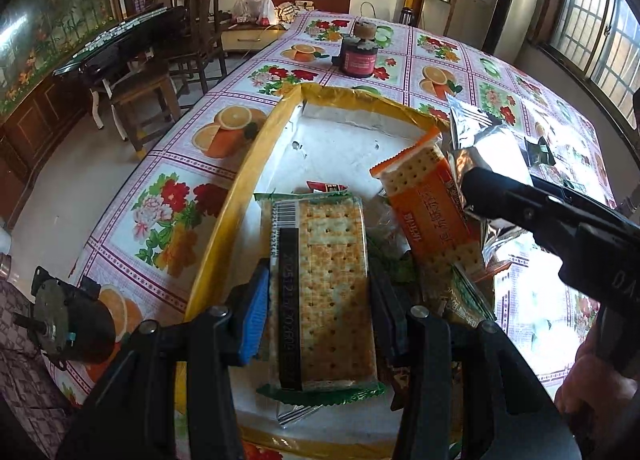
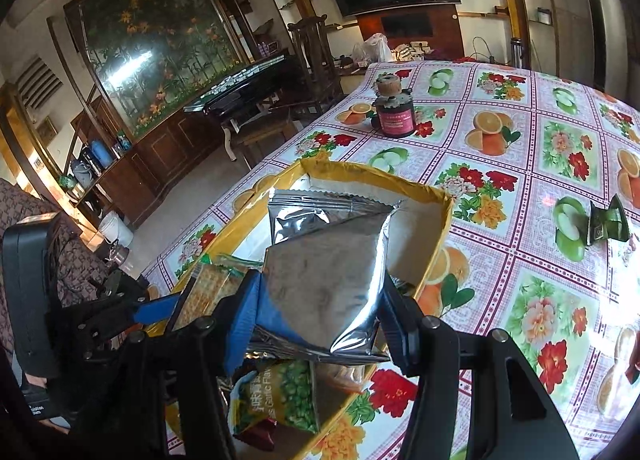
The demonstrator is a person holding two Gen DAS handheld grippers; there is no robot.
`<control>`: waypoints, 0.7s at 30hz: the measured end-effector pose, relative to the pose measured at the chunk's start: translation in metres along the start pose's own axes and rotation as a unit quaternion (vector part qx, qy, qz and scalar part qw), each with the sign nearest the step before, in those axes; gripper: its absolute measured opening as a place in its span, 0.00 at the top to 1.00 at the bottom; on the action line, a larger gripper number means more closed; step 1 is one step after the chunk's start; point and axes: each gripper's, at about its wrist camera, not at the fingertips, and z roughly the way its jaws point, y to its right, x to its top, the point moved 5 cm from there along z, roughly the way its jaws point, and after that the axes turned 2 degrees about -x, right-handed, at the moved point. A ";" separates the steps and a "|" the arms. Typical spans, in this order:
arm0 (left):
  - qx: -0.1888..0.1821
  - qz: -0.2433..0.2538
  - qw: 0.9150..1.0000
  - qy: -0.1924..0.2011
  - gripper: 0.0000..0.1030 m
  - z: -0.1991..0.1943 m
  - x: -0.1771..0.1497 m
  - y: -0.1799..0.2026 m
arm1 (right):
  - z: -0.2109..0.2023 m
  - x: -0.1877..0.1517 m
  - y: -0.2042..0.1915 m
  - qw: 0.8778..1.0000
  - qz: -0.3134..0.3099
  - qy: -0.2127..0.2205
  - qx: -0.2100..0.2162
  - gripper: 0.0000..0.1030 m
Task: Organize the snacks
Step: 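Lower both held snacks into the tray and open both tools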
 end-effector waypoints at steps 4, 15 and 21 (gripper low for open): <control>-0.003 0.001 1.000 0.000 0.53 0.001 0.001 0.002 | 0.002 0.007 0.007 1.000 0.006 0.004 -0.002 0.46; -0.013 0.004 1.000 0.004 0.54 0.005 0.019 0.015 | 0.011 0.031 0.036 0.999 0.029 0.018 -0.017 0.46; -0.014 0.001 1.000 -0.002 0.53 0.015 0.029 0.020 | 0.026 0.035 0.049 0.999 0.035 0.006 -0.029 0.46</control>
